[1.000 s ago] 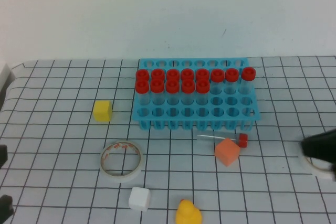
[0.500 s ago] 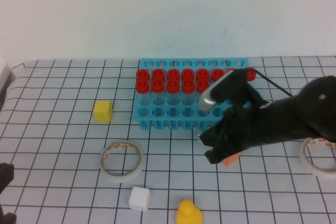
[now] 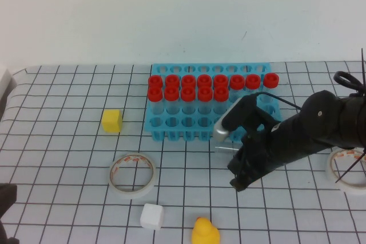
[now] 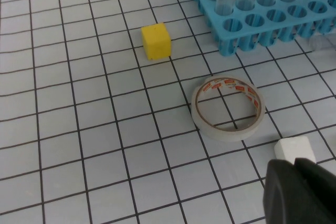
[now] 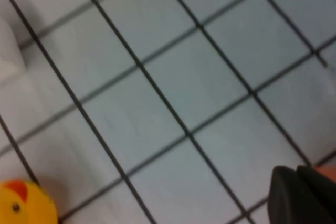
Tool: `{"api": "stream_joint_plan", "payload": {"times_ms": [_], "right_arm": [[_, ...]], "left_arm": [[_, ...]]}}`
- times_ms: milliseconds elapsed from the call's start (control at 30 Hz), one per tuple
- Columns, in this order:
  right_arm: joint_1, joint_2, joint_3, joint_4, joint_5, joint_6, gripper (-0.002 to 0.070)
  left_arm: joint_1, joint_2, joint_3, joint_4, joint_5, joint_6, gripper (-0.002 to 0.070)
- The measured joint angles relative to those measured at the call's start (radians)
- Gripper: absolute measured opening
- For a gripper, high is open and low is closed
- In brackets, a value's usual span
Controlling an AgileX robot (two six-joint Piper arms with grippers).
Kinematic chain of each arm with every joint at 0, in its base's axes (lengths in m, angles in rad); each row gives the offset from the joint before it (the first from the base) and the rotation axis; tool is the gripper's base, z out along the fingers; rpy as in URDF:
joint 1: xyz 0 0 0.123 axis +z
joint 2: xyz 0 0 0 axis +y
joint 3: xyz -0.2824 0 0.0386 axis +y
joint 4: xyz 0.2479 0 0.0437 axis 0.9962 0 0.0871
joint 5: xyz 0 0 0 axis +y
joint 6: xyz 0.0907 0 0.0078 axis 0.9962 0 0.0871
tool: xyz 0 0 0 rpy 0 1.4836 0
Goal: Place the test tubes
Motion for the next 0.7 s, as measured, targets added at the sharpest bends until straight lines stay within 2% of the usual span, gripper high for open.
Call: {"api": "stream_joint_plan", "payload": {"times_ms": [300,367,500,700], "right_arm": [[-0.017,0.004,0.000,-0.069,0.197,0.060,-0.0001],[-0.014,-0.014,0.000,-0.072,0.183,0.060,-0.0001],[-0.016,-0.040,-0.017,-0.072,0.027,0.060,-0.0001],[-0.021,0.020,-0.093,-0.072,0.012,0.060,-0.0001]], "left_arm": [[0.000,0.000,0.000,0.000,0.006,0.000,-0.0001],[0.000,0.000,0.000,0.000,0.013,0.002,-0.0001],[0.000,0.000,0.000,0.000,0.016,0.006,-0.0001],[0.000,0.000,-0.001,0.000,0.019,0.008,-0.0001]]}}
